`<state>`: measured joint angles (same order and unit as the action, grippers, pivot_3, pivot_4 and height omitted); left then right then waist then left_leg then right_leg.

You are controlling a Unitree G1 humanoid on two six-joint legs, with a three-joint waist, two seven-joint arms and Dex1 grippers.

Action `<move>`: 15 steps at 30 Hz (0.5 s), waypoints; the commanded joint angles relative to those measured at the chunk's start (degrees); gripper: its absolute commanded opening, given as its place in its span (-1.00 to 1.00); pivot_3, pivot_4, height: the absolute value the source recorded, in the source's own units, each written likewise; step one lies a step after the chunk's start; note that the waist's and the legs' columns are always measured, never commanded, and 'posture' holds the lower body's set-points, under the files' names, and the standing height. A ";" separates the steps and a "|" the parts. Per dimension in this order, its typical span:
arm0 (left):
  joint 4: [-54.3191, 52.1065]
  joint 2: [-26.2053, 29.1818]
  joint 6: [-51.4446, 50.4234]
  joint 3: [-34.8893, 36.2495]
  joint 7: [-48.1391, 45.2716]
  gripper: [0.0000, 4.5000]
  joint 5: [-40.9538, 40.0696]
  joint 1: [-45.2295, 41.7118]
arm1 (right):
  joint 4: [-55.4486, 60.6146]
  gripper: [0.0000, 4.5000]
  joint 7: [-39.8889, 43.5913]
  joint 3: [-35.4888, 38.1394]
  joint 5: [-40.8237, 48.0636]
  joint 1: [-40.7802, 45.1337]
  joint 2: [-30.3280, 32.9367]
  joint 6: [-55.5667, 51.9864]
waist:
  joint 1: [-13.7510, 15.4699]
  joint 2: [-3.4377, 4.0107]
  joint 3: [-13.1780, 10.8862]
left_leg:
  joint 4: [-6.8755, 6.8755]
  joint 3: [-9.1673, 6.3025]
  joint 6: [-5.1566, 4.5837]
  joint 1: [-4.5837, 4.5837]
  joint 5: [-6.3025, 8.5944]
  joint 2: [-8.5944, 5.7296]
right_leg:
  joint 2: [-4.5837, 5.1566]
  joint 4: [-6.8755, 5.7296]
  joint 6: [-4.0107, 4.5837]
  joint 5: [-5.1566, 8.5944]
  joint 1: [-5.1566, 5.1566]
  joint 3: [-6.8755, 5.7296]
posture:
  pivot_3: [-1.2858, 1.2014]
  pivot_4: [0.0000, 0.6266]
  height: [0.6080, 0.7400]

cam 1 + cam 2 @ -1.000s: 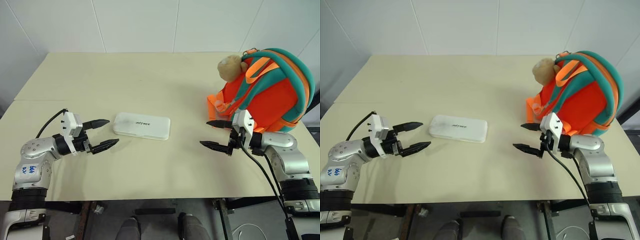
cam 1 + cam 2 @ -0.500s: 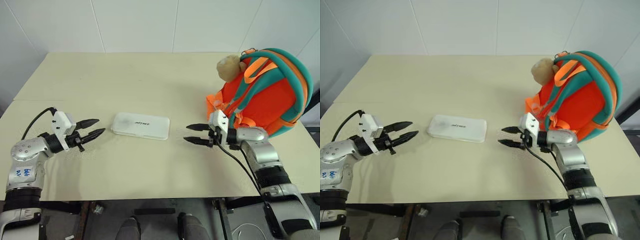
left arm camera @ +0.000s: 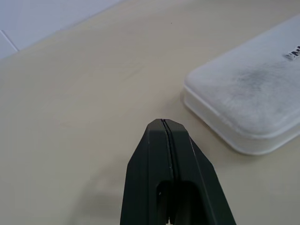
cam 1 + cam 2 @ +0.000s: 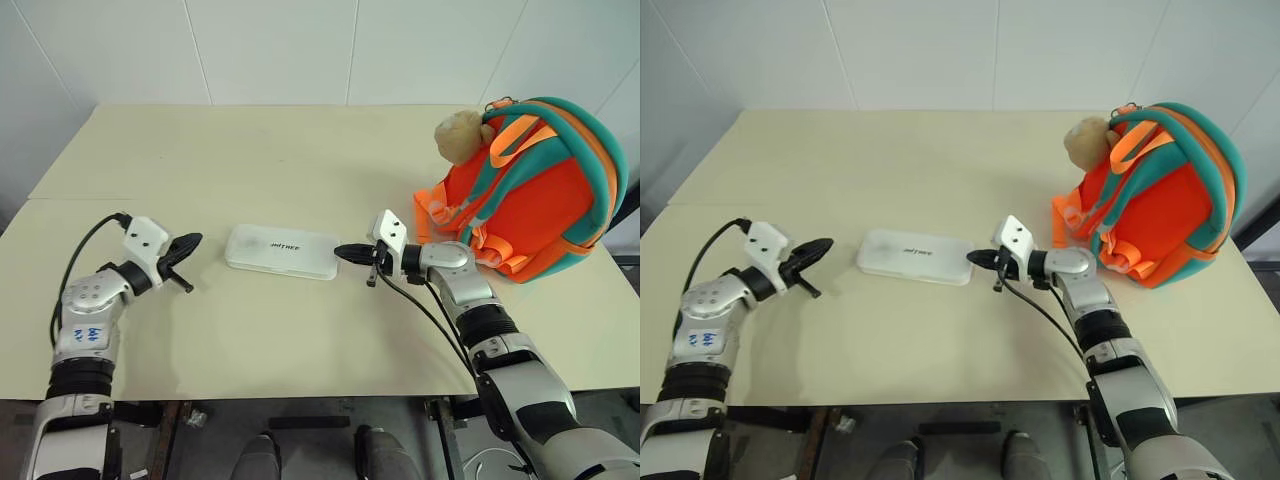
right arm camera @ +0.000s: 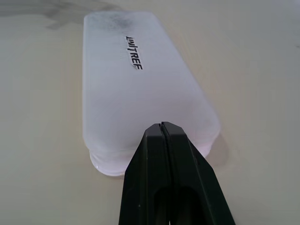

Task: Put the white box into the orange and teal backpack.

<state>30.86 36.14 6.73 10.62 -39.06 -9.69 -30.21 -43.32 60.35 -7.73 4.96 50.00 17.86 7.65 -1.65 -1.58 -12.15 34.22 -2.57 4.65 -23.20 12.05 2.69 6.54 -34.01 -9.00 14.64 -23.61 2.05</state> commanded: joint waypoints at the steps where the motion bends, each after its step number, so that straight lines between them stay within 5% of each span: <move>1: 1.53 -1.49 -0.03 -0.55 0.17 -1.00 -0.21 -3.06 | 1.24 -0.99 -0.18 0.42 0.06 -0.15 -0.05 0.74 | 0.00 0.00 0.00 | 0.00 0.00 0.00 0.00 0.00 0.00 | 0.00 0.00 0.00 0.00 0.00 0.00 | 0.03 -0.52 1.00; 15: 2.09 -2.91 -0.77 -0.52 0.67 -1.00 -0.46 -3.09 | 10.23 -0.99 0.28 2.69 2.12 -4.40 3.66 -4.62 | -0.01 0.00 0.00 | 0.00 0.00 0.07 0.04 -0.04 0.00 | 0.00 0.05 -0.01 0.00 0.00 0.00 | 0.03 -0.52 1.00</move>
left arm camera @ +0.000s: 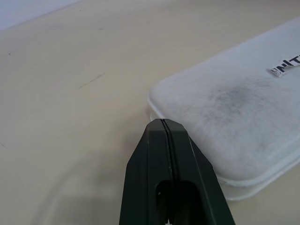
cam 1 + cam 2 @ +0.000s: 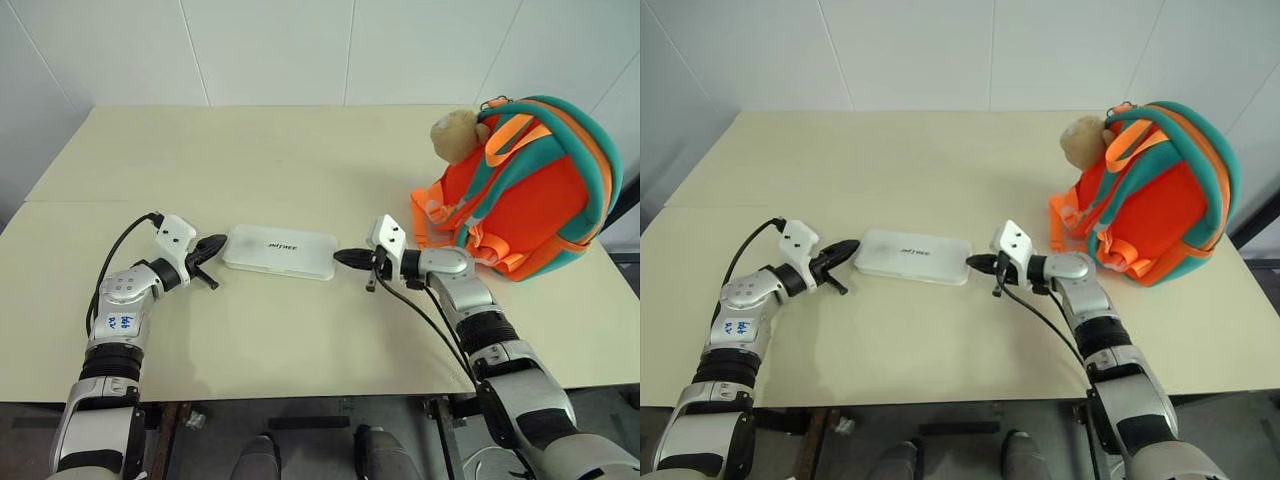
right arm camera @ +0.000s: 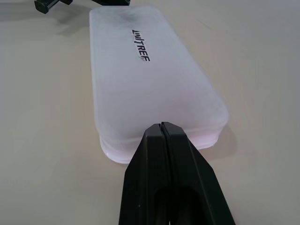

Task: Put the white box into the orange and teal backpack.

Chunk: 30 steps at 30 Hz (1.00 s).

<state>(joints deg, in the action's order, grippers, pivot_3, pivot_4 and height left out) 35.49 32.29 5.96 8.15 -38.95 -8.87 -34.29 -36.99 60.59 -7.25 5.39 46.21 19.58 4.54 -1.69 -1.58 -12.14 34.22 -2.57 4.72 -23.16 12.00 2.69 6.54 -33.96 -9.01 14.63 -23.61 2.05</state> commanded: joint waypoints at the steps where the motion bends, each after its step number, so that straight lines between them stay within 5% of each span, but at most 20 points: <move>1: -2.61 1.14 0.08 2.34 0.84 -1.00 -1.32 1.27 | 4.19 -0.99 -0.29 2.31 1.67 -0.87 2.27 -1.92 | 0.03 0.00 0.00 | 0.00 0.00 0.00 0.00 0.00 0.00 | 0.00 0.00 0.00 0.00 0.00 0.00 | 0.03 -0.52 1.00; 15: -2.39 -2.72 -4.41 -0.60 4.04 -1.00 0.67 -0.21 | -4.07 -0.99 -3.68 0.65 -0.79 1.08 -2.36 0.76 | 0.07 0.00 0.00 | 0.00 0.00 0.01 0.01 0.00 0.00 | 0.00 0.03 0.00 0.00 0.01 0.00 | 0.03 -0.52 1.00; 30: -16.88 -3.46 -9.18 -3.58 -7.45 -1.00 -3.30 7.10 | 2.76 -0.99 0.83 0.15 0.06 -1.70 -0.62 -1.04 | -0.06 0.00 0.00 | -0.04 0.00 0.03 0.00 0.00 0.00 | 0.00 0.07 0.00 0.00 0.00 0.00 | 0.03 -0.52 1.00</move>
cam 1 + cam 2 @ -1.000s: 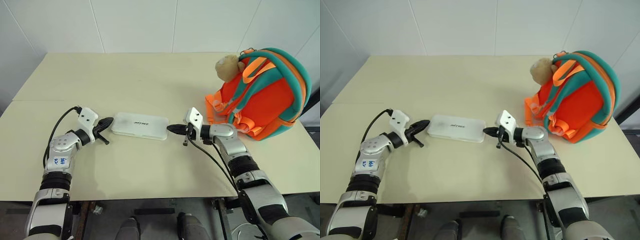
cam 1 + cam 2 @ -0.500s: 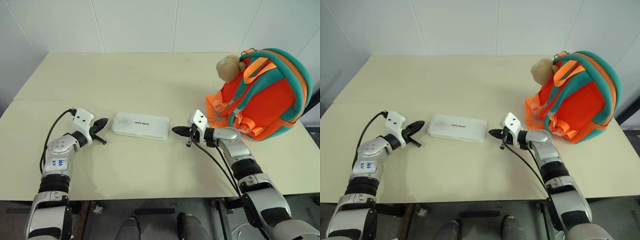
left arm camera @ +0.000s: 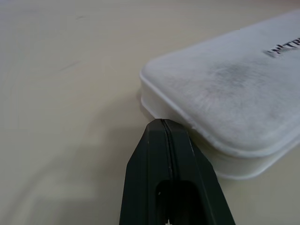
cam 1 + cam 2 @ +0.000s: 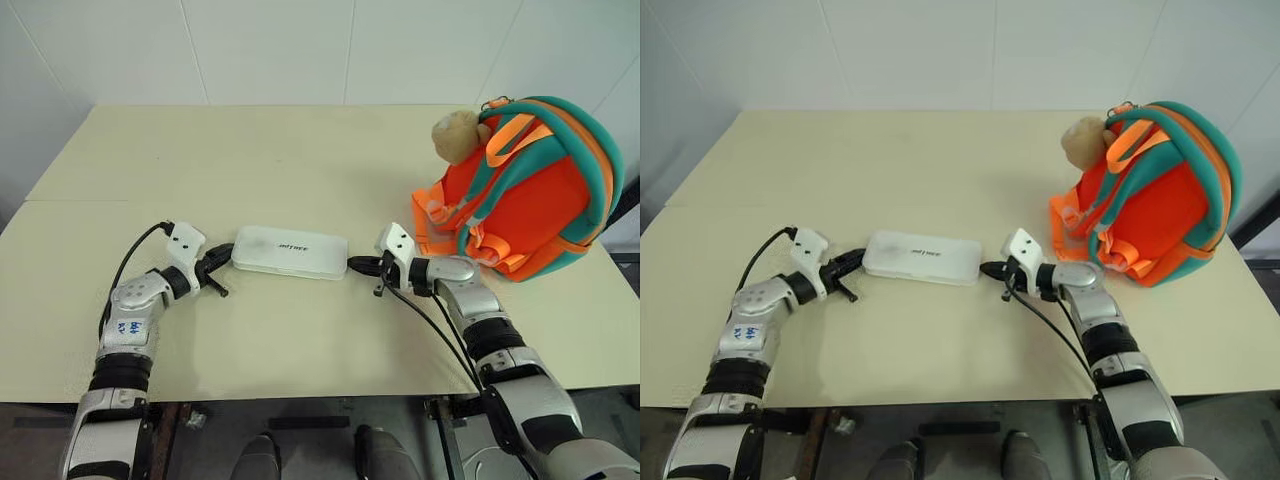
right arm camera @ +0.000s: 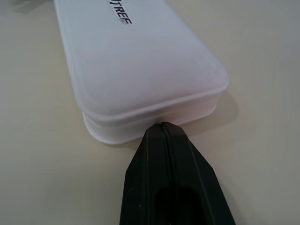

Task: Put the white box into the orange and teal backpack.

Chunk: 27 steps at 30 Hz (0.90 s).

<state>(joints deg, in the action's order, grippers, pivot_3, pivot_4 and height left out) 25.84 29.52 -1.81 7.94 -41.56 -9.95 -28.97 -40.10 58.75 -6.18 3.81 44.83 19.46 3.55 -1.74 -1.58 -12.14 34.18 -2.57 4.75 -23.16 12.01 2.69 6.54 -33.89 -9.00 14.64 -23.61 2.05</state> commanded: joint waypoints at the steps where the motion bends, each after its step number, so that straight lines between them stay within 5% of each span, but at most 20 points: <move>1: -8.66 -0.56 -2.13 -3.53 -5.18 -1.00 -2.18 2.58 | 6.87 -0.99 3.21 -0.98 1.79 -0.76 -0.01 -0.42 | 0.00 0.00 0.00 | 0.00 0.00 0.00 0.00 0.00 0.00 | 0.00 0.00 0.00 0.00 0.00 0.00 | 0.03 -0.52 1.00; 13: -26.94 -1.17 -11.94 -4.85 -4.73 -1.00 -3.73 12.84 | 25.67 -0.99 8.34 -0.80 5.12 -11.19 7.35 -11.06 | 0.14 0.00 0.00 | 0.06 0.00 0.01 0.02 0.02 0.00 | 0.01 0.01 0.04 0.02 0.02 0.01 | 0.03 -0.52 1.00; 22: -29.25 -0.96 -15.42 -3.96 -4.22 -1.00 -3.94 13.99 | 24.40 -0.99 6.09 -0.10 3.75 -11.69 8.46 -11.06 | 0.09 0.00 0.00 | 0.12 0.00 0.00 0.04 0.01 0.00 | 0.01 0.03 0.05 0.01 0.06 0.02 | 0.03 -0.52 1.00; 27: -28.76 1.72 -17.34 -1.84 -4.48 -0.50 -4.24 15.27 | 20.53 -0.60 7.12 1.37 3.95 -9.77 10.78 -10.28 | 0.08 0.00 0.00 | 0.12 0.00 0.00 0.04 0.01 0.00 | 0.02 0.05 0.05 0.01 0.06 0.03 | 0.03 -0.52 1.00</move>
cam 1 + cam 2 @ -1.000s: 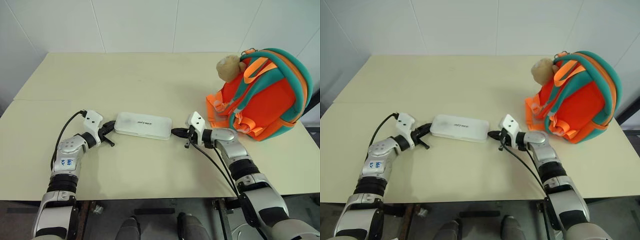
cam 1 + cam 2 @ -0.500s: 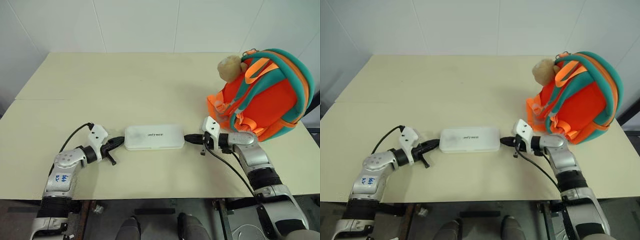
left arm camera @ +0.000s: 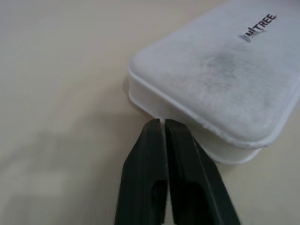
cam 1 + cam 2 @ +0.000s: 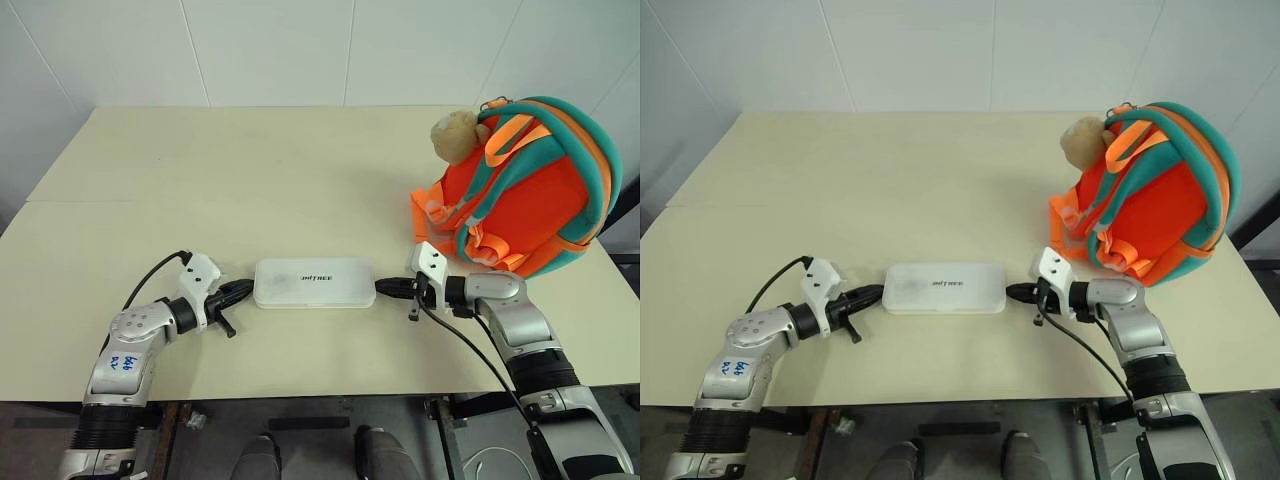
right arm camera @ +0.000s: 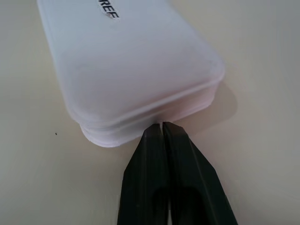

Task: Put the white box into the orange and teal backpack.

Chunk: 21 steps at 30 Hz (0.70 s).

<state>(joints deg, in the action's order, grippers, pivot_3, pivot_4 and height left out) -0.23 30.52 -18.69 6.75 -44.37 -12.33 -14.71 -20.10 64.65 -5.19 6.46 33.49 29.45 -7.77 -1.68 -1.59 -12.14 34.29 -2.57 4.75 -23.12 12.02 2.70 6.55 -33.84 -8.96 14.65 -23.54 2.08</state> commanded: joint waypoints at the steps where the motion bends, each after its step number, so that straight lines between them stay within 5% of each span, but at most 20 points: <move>1: -2.58 1.04 -0.62 -0.31 -1.61 -0.34 -1.93 1.09 | 0.43 -0.42 1.42 0.38 1.28 1.73 1.09 1.26 | 0.03 0.00 0.00 | 0.00 0.00 0.00 0.00 0.00 0.00 | 0.00 0.01 0.00 0.00 0.00 0.00 | 0.03 -0.52 1.00; 10: 4.81 10.03 -10.70 3.87 -10.38 0.96 -9.67 -2.63 | -0.03 0.97 4.35 2.44 3.42 5.11 7.47 -4.94 | -0.04 0.01 -0.01 | -0.01 0.00 -0.01 -0.02 0.01 0.00 | 0.00 0.02 0.07 0.04 -0.04 0.00 | 0.03 -0.52 1.00; 21: 25.74 9.65 -35.50 2.67 -17.32 0.99 -19.04 -23.62 | 14.77 1.00 10.14 -1.93 7.95 0.94 12.75 -24.64 | -0.03 -0.01 -0.01 | 0.00 -0.04 -0.04 -0.07 0.04 0.01 | -0.03 -0.04 0.01 0.06 -0.05 -0.02 | 0.03 -0.52 1.00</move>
<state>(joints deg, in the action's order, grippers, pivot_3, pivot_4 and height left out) 24.34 39.83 -51.36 9.82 -59.86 -29.50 -37.55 -7.94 74.05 -6.81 13.10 34.84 41.10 -31.07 -1.70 -1.59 -12.15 34.29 -2.61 4.72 -23.19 12.07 2.71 6.52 -33.87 -8.95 14.71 -23.59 2.06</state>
